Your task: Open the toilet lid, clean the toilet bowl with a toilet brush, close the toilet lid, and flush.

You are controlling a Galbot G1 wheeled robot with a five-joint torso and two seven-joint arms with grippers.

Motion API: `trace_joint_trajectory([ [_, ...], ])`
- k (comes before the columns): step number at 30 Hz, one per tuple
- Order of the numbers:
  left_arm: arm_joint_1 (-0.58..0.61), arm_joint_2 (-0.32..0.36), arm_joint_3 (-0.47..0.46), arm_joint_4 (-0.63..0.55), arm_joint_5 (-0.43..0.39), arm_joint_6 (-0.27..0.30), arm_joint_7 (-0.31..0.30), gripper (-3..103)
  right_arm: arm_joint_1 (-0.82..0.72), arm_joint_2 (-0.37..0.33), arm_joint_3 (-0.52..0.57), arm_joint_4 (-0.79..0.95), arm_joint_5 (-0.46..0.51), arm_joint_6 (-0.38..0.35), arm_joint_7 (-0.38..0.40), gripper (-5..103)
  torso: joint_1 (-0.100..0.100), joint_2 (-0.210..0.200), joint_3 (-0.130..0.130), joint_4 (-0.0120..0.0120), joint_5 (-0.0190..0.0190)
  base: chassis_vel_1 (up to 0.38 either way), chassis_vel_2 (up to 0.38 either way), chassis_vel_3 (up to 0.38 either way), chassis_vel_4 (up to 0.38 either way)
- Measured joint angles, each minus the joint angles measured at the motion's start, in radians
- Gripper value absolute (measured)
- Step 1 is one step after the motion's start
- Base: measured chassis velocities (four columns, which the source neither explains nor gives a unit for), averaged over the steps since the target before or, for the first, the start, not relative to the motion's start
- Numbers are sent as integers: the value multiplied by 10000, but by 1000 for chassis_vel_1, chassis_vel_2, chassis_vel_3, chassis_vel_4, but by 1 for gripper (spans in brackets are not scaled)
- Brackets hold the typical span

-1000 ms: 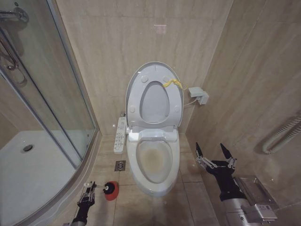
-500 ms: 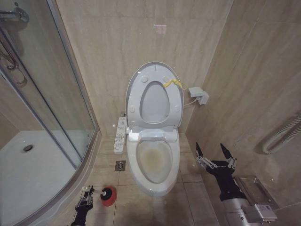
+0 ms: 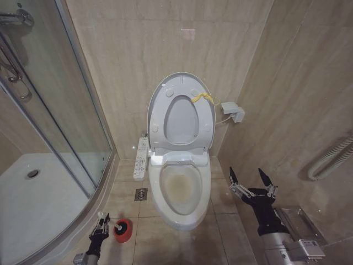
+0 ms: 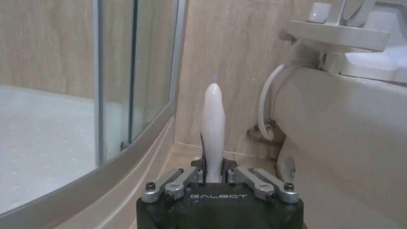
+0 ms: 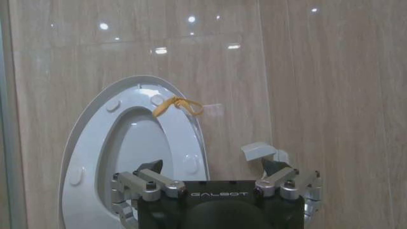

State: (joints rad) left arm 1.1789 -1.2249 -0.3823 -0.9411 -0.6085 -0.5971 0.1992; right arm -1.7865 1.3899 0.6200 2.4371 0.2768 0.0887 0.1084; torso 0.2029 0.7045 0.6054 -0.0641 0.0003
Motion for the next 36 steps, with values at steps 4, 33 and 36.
trace_joint_trajectory([
  [4,-299,-1,132,246,-11,19,39,16,0,0,0,0,0,0,0,100,0,0,0,1,0,0,0,0,0],
  [33,-480,-39,330,512,1370,-406,668,13,1,-1,0,0,0,0,0,100,2,-1,3,-1,-18,0,0,0,0],
  [36,-465,-65,335,410,1400,-423,677,39,0,-1,0,0,0,0,0,100,1,-1,3,-1,-2,0,0,0,0],
])
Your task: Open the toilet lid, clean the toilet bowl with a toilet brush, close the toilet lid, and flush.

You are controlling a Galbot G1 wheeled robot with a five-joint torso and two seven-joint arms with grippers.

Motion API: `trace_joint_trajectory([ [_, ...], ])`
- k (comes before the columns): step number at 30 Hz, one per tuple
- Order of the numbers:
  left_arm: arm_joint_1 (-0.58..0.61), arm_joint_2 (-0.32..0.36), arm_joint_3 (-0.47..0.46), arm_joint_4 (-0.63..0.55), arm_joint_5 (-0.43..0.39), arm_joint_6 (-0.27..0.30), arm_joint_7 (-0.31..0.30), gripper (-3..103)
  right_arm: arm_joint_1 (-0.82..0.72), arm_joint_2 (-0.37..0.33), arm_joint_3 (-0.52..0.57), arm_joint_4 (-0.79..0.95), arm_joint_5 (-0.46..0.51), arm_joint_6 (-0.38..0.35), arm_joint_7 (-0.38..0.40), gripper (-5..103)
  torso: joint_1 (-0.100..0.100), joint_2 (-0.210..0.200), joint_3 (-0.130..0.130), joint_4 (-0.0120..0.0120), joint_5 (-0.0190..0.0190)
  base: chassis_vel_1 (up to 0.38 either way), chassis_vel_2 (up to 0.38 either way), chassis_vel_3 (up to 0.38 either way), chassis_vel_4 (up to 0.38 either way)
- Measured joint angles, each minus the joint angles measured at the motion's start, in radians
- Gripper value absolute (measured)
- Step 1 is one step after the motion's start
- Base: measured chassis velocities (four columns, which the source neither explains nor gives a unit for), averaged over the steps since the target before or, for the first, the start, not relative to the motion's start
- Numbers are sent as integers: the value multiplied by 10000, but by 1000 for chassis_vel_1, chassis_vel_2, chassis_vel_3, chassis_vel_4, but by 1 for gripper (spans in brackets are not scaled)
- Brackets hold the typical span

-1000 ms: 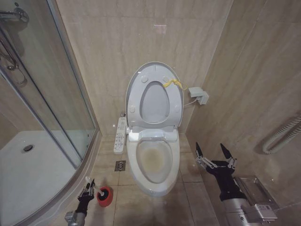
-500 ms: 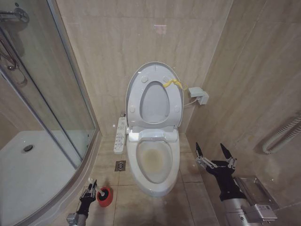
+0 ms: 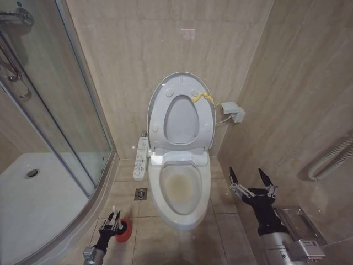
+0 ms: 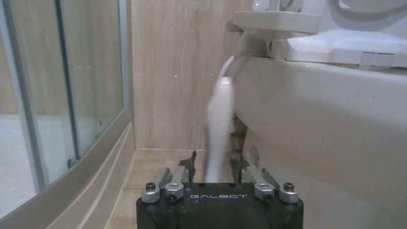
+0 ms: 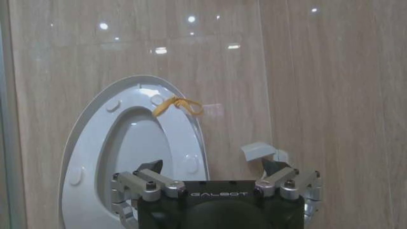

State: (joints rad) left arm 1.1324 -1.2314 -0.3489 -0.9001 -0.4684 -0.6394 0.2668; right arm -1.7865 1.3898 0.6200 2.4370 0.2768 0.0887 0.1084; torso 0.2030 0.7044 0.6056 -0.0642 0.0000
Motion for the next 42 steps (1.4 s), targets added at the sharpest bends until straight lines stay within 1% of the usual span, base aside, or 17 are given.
trace_joint_trajectory([
  [6,571,-84,-341,-802,460,-6,-449,39,0,0,0,0,0,0,0,100,0,0,-1,3,-3,0,0,0,0],
  [7,762,-87,-446,-1100,566,-15,-546,66,0,0,0,0,0,0,0,100,0,0,-1,2,-5,0,0,0,0],
  [8,762,-87,-446,-1100,566,-15,-546,66,0,0,0,0,0,0,0,100,0,0,-1,2,-5,0,0,0,0],
  [13,1879,-3,-980,-3564,837,229,-1353,66,0,0,0,0,0,0,0,100,0,0,-2,2,-5,0,0,0,0],
  [14,2418,72,-1243,-5048,900,704,-1708,92,0,0,-1,0,0,0,-1,100,0,1,-3,1,0,0,0,0,0],
  [15,2791,116,-1435,-6106,932,1115,-1957,92,0,1,0,0,0,0,0,100,0,0,-3,0,0,0,0,0,0],
  [16,2791,116,-1435,-6106,932,1115,-1957,92,0,1,0,0,0,0,0,100,0,0,-3,0,0,0,0,0,0],
  [19,4170,175,-1880,-9564,1042,2861,-3112,92,1,1,0,0,0,0,0,100,0,1,-4,0,5,0,0,0,0],
  [20,4170,175,-1880,-9564,1042,2861,-3112,92,1,1,0,0,0,0,0,100,0,1,-4,0,5,0,0,0,0],
  [21,4709,174,-1922,-10690,941,3699,-3674,92,0,1,0,0,0,0,0,100,-1,1,-3,2,2,0,0,0,0],
  [22,4709,174,-1922,-10690,941,3699,-3674,92,0,1,0,0,0,0,0,100,-1,1,-3,2,2,0,0,0,0],
  [23,5080,176,-1941,-11398,803,4337,-4029,100,0,0,0,0,0,0,0,100,-1,1,-3,1,0,0,0,0,0],
  [24,6161,98,-2120,-13370,697,5696,-4712,100,0,1,0,0,0,0,1,100,-2,2,-3,4,3,0,0,0,0],
  [25,6792,-64,-2395,-14487,791,6085,-4796,100,0,2,0,0,0,0,0,100,-3,2,-3,3,3,0,0,0,0],
  [33,7836,-439,-3110,-15951,1579,6157,-4423,100,0,1,0,0,0,0,0,100,-2,2,-3,1,-1,0,0,0,0],
  [35,8027,-523,-3410,-16161,1888,5941,-4124,100,0,0,0,0,0,0,-1,100,-2,1,-3,1,0,0,0,0,0],
  [42,8294,-624,-3881,-16165,2054,5453,-3619,100,0,1,0,0,0,0,0,100,-1,2,-2,2,0,0,0,0,0],
])
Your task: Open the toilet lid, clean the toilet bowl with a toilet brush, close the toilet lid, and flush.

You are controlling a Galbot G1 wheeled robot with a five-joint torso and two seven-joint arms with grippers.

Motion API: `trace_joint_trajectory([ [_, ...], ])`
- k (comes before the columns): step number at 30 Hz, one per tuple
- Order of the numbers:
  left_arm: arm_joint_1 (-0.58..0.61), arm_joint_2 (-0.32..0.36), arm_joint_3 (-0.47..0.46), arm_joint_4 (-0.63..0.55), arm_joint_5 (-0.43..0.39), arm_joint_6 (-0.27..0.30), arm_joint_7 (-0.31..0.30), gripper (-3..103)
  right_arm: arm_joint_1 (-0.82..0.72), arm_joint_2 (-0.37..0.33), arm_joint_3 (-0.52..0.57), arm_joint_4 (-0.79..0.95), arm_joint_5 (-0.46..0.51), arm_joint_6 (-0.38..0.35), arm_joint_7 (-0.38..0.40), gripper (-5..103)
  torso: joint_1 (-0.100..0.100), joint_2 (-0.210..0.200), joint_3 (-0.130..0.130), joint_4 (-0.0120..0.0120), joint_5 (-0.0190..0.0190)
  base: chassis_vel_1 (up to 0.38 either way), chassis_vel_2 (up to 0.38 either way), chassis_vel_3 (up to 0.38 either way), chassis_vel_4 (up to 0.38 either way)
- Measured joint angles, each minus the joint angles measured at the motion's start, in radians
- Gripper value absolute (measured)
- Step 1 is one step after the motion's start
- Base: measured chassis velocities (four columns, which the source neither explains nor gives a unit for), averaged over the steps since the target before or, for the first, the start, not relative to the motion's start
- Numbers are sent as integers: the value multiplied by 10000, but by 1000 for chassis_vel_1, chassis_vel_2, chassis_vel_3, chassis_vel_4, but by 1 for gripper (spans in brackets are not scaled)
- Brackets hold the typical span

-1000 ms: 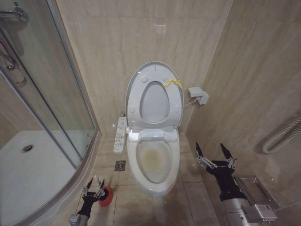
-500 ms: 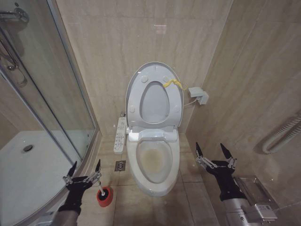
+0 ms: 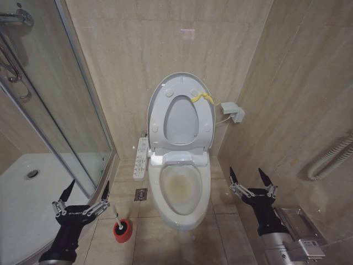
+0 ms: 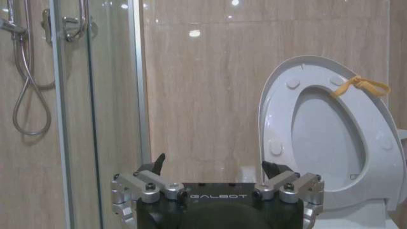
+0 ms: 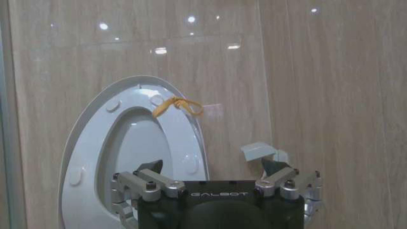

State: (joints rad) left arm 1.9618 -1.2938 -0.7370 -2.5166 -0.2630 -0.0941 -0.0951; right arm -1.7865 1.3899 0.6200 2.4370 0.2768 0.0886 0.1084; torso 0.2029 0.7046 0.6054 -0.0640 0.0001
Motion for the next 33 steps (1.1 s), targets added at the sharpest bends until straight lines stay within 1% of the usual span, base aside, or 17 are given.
trace_joint_trajectory([
  [27,-40,-3,2,145,-67,-63,38,100,0,0,0,0,0,0,0,100,0,0,0,0,-1,0,0,0,0],
  [30,-41,-2,4,148,-69,-63,38,100,83,-61,52,-33,46,-145,-9,100,0,0,0,-2,-1,0,0,0,0],
  [31,-43,-2,6,150,-69,-63,38,100,189,-119,134,-95,145,-341,-25,100,0,0,0,-2,-2,0,0,0,0],
  [33,-44,-1,7,151,-70,-64,37,100,546,-363,425,-324,528,-1061,-106,100,0,0,0,1,0,0,0,0,0],
])
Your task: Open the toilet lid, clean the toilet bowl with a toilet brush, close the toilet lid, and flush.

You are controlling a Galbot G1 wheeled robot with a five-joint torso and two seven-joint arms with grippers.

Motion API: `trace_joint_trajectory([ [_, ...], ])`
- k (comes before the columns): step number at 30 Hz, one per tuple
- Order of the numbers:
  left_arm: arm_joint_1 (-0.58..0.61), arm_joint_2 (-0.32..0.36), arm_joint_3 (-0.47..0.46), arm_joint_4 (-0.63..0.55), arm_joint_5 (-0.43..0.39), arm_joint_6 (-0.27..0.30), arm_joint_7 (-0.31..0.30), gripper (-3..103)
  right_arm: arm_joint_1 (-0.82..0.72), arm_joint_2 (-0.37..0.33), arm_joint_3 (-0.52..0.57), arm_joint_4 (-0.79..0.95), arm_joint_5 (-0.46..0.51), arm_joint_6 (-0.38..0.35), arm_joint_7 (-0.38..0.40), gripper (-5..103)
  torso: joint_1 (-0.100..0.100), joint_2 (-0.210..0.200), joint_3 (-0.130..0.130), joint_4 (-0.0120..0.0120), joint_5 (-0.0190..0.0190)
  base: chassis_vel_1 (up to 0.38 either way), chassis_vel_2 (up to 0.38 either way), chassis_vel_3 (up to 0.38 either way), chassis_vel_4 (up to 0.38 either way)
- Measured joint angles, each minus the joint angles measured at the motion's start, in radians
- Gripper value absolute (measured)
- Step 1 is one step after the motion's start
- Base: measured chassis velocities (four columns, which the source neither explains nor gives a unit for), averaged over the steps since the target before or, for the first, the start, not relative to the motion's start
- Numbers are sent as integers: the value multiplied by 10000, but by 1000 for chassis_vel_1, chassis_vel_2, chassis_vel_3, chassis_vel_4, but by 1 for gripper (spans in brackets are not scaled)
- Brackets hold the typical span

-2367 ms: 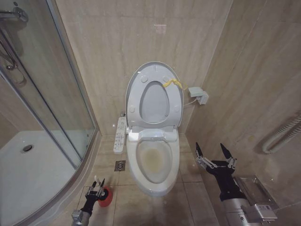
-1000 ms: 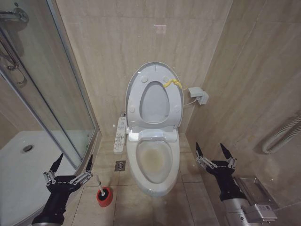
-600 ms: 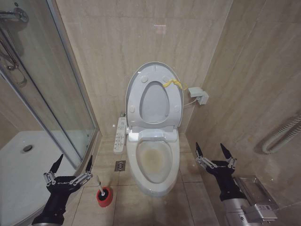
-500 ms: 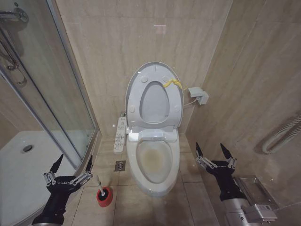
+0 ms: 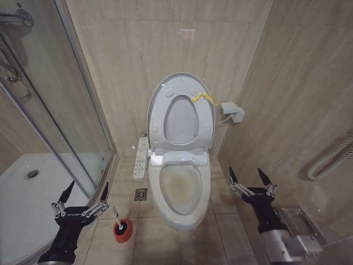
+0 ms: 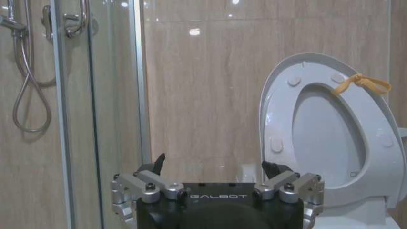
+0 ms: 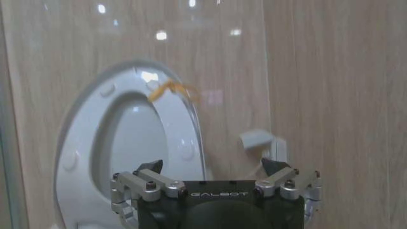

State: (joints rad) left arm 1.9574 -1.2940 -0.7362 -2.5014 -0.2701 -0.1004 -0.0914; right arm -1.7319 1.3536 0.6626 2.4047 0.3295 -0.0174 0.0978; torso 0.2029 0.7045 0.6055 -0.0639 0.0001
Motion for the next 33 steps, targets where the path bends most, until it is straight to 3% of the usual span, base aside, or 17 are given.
trace_joint_trajectory([
  [3,-1,0,2,2,-1,0,0,100,325,-203,239,-194,314,-585,-67,100,0,0,0,0,0,0,0,0,0],
  [8,-1,1,5,6,-3,0,0,100,1157,-767,912,-726,1181,-2231,-251,100,0,-1,0,0,1,0,0,0,0],
  [10,-2,0,5,7,-4,-1,-1,100,1259,-832,989,-786,1290,-2430,-274,100,0,-1,0,0,1,0,0,0,0],
  [15,-3,1,5,12,-4,-1,-1,100,2132,-1405,1670,-1324,2160,-4085,-457,100,1,-1,0,1,1,0,0,0,0],
  [26,-3,1,6,14,-4,-1,-2,100,2486,-1566,1771,-1498,2470,-4425,-473,100,0,0,0,-7,1,0,0,0,0],
  [33,-4,2,7,15,-4,-2,-1,100,4187,-1875,1351,-1987,3403,-3835,94,100,1,-1,0,2,0,0,0,0,0],
])
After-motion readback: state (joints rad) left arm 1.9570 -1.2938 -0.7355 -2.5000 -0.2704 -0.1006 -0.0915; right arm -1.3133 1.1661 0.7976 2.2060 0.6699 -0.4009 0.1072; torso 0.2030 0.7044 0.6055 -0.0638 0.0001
